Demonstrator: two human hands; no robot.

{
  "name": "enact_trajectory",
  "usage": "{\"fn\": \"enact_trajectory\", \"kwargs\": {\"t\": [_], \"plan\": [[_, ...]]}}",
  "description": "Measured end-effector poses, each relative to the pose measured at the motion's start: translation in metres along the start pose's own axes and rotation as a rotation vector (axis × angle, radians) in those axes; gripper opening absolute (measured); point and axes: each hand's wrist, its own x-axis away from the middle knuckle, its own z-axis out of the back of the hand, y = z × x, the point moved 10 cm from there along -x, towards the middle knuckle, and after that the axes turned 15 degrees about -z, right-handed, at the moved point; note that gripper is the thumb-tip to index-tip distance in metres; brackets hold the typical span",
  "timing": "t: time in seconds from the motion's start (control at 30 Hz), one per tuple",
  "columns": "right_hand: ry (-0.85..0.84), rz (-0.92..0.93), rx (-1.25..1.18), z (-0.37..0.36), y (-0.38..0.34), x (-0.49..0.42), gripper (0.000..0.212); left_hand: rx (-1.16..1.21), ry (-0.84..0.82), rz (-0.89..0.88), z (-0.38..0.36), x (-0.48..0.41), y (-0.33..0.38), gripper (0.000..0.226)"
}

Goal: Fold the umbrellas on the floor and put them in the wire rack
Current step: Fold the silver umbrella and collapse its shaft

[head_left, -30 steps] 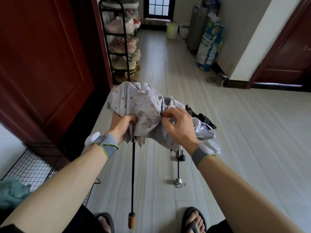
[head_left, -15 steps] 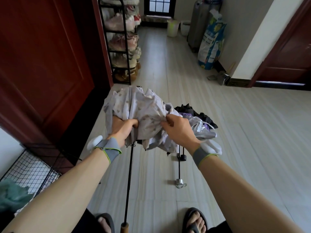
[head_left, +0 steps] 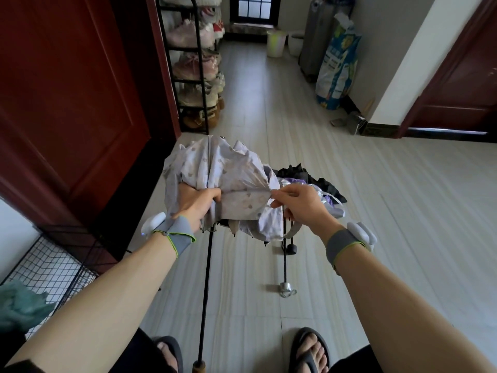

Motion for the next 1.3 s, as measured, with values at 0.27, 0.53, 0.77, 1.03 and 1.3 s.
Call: {"fn": "enact_trajectory", "kwargs": {"t": [0.27, 0.53, 0.77, 1.03, 1.3], "plan": [[-0.086, 0.032, -0.161, -0.002, -0.029, 0.015, 0.030, -0.280, -0.076, -0.109, -0.007, 0.018, 0.024, 0.092], [0.032, -0.026, -0.178, 0.010, -0.015, 0.008, 0.035, -0.333, -0.052, -0.168, -0.014, 0.019, 0.023, 0.084], [-0.066, -0.206, -0.173, -0.020, -0.001, 0.003, 0.048, -0.256, -0.175, -0.225, -0.044, 0.043, 0.030, 0.091], [0.029, -0.183, -0.219, -0.013, 0.006, -0.004, 0.042, -0.226, -0.618, -0.367, -0.101, 0.086, 0.026, 0.073], [0.141, -0.138, -0.322, 0.017, 0.015, -0.005, 0.011, -0.191, -0.248, -0.502, -0.020, 0.029, 0.082, 0.038]]}}
